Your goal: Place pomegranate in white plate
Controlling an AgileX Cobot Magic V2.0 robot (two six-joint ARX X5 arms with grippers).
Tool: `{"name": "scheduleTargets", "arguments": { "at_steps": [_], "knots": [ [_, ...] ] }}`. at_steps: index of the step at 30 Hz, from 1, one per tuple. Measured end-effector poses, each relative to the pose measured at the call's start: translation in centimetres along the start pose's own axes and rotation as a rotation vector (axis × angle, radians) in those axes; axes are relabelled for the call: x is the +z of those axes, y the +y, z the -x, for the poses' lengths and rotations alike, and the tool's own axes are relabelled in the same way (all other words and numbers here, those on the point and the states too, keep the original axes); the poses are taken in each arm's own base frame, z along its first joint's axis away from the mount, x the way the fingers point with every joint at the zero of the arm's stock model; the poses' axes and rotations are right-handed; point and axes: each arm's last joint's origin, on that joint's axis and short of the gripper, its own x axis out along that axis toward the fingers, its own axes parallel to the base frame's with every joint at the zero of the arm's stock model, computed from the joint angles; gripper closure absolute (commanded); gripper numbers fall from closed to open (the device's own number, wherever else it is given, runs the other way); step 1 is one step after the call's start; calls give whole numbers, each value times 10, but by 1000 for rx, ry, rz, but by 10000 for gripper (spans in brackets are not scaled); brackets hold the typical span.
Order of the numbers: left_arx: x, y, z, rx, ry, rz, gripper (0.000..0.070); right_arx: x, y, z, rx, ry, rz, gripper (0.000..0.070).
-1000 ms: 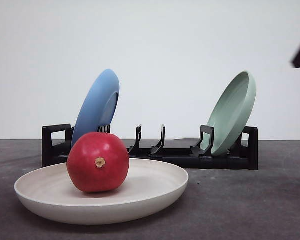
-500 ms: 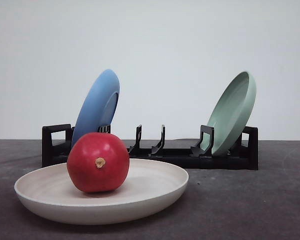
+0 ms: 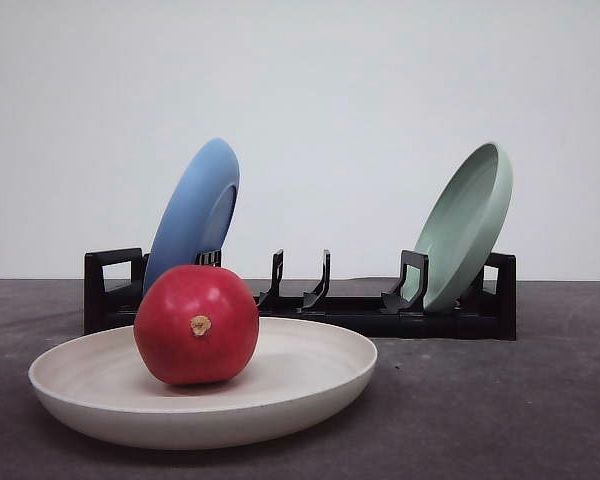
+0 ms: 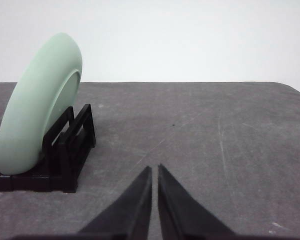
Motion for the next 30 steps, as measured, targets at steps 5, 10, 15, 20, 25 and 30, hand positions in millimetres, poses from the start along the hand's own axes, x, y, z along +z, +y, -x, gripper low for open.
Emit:
{"name": "scheduleTargets", "arguments": {
  "at_steps": [5,10,15,20,25,30],
  "knots": [
    [0,0,0,0,0,0,700,0,0,0,0,0,0,684],
    [0,0,0,0,0,0,700,0,0,0,0,0,0,684],
    [0,0,0,0,0,0,700,0,0,0,0,0,0,684],
    [0,0,0,0,0,0,700,0,0,0,0,0,0,684],
    [0,0,0,0,0,0,700,0,0,0,0,0,0,684],
    [0,0,0,0,0,0,700,0,0,0,0,0,0,684]
  ]
}}
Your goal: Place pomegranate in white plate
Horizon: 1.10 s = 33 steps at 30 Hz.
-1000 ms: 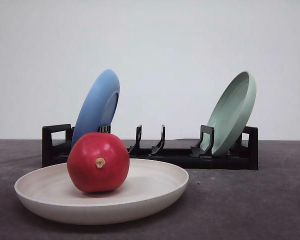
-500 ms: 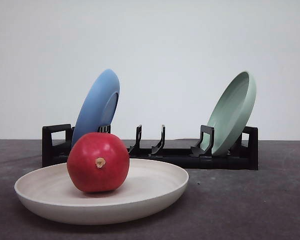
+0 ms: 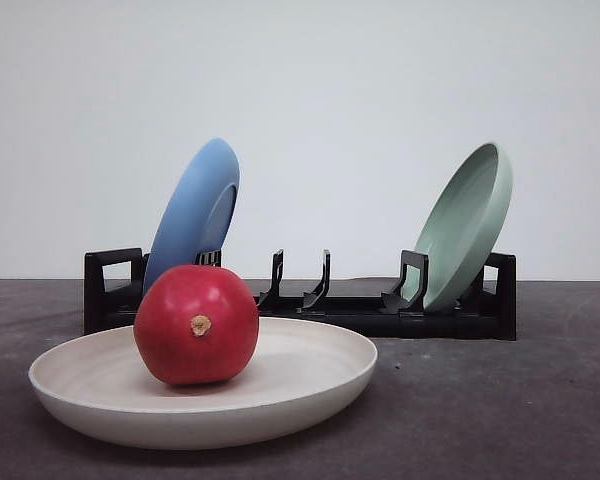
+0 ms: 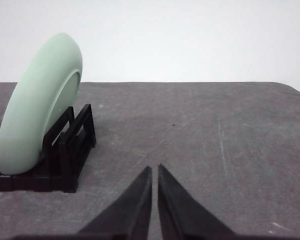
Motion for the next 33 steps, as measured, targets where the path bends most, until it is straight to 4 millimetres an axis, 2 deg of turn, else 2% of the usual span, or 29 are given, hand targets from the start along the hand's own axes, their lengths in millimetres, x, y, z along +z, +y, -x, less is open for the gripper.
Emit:
{"name": "scheduleTargets", "arguments": {
  "at_steps": [33],
  "knots": [
    [0,0,0,0,0,0,700,0,0,0,0,0,0,684]
  ]
}}
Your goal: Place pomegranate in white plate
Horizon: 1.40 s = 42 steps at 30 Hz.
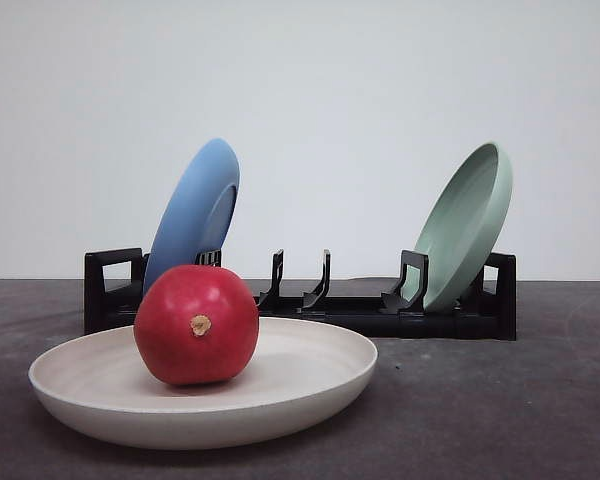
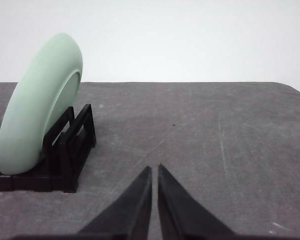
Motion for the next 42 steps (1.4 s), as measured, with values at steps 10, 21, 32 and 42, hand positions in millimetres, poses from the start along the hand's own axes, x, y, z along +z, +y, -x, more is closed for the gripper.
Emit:
{"name": "scheduleTargets", "arguments": {
  "at_steps": [10,21,32,42],
  "knots": [
    [0,0,0,0,0,0,700,0,0,0,0,-1,0,684],
    [0,0,0,0,0,0,700,0,0,0,0,0,0,684],
    [0,0,0,0,0,0,700,0,0,0,0,0,0,684],
    [0,0,0,0,0,0,700,0,0,0,0,0,0,684]
  ]
}}
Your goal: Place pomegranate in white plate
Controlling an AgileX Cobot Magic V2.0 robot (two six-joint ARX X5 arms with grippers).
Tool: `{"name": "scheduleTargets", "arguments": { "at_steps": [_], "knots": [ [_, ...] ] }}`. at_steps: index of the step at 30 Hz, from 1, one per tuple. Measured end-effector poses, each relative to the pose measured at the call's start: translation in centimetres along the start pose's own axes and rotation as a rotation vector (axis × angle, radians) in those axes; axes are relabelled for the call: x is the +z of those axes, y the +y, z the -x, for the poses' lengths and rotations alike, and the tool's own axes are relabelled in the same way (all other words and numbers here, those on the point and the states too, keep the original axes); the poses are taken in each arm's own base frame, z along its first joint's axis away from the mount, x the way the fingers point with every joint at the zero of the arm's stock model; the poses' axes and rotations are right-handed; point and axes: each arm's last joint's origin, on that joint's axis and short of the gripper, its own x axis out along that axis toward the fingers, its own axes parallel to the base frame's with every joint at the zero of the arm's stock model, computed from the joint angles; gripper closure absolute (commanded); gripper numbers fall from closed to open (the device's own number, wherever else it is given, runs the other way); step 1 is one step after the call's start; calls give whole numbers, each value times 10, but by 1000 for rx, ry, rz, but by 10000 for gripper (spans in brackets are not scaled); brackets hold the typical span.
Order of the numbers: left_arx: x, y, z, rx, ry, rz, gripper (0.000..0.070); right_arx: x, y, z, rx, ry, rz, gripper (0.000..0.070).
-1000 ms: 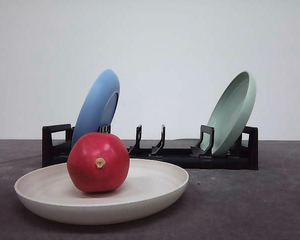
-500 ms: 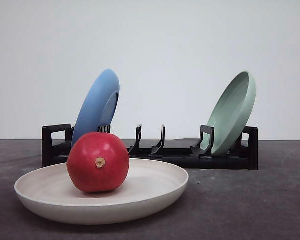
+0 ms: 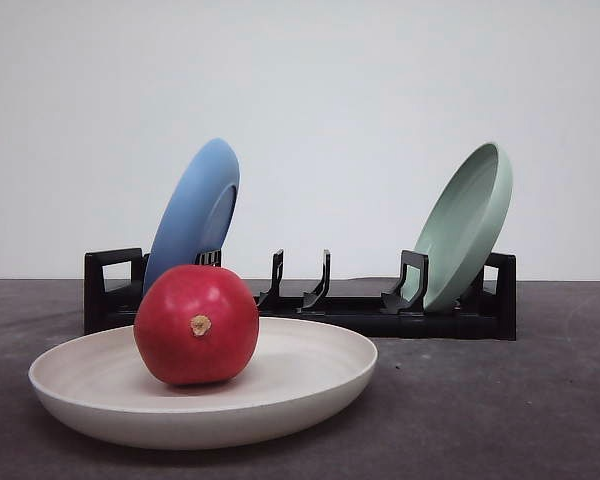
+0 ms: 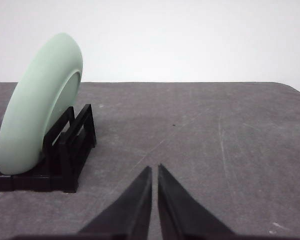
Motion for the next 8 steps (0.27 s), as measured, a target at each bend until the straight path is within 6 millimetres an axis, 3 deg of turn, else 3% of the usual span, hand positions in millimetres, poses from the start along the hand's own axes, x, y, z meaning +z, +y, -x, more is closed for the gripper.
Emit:
{"name": "scheduleTargets", "arguments": {
  "at_steps": [8],
  "knots": [
    [0,0,0,0,0,0,700,0,0,0,0,0,0,684]
  ]
}}
